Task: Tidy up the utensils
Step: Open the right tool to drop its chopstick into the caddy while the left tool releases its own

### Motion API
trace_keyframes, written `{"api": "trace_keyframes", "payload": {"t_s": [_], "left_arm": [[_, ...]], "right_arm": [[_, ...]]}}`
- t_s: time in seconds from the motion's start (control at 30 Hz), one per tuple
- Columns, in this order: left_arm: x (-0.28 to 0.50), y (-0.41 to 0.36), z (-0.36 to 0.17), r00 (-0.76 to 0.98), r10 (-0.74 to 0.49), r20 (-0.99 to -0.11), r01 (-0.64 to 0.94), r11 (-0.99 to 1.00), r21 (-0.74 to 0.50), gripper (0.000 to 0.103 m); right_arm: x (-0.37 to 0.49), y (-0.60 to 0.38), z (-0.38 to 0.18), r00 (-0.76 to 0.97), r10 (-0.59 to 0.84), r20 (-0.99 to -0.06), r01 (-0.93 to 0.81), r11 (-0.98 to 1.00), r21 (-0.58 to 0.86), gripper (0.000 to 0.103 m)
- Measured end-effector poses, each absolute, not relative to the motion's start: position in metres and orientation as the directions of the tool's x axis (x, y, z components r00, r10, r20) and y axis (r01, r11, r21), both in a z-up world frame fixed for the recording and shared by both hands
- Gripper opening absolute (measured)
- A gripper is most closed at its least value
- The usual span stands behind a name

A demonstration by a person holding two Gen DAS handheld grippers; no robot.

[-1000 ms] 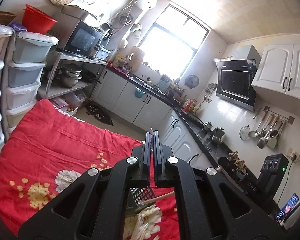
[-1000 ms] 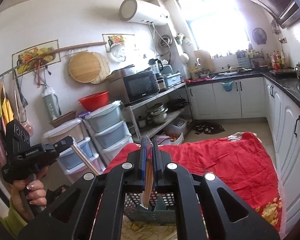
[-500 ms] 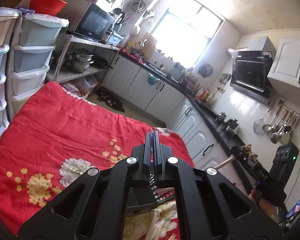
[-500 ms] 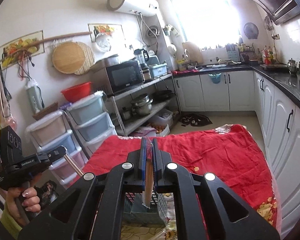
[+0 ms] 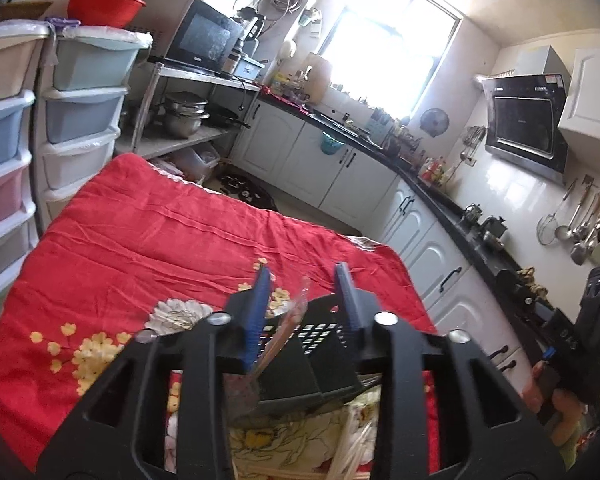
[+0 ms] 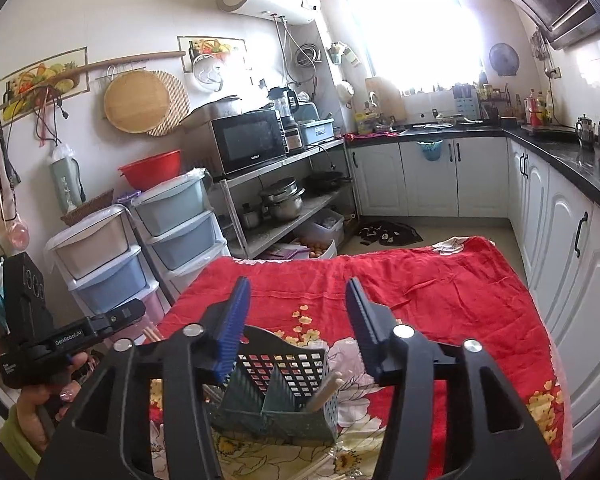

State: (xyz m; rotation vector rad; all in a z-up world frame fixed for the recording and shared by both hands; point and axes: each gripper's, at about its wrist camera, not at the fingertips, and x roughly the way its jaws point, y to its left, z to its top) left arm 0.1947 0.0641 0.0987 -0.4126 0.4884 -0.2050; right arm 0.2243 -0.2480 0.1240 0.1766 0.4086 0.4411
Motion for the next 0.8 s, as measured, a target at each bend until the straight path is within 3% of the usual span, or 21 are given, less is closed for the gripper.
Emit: {"api": "trace_keyframes", "payload": {"t_s": [0.23, 0.33, 0.8], "left_arm": [[0.184, 0.068, 0.097, 0.881, -0.238, -0.408, 0.064, 0.916, -0.397, 0.077], [0.177, 0.07, 0.098, 0.891, -0.223, -0.395, 0.055, 0.918, -0.393, 0.091], [0.145, 0.07, 0.1, 0.914, -0.173, -0.366, 0.033, 0.933, -0.358, 0.092]], "right_arm": [[0.213, -0.252, 0.118, 0.83, 0.433, -0.351, -0.366, 0.898, 0.243, 0.064], [0.208, -0.254, 0.117, 0.832, 0.429, -0.351, -0.364, 0.9, 0.238, 0.069], [0.197, -0.259, 0.113, 0.833, 0.429, -0.348, -0.361, 0.9, 0.243, 0.077]]}}
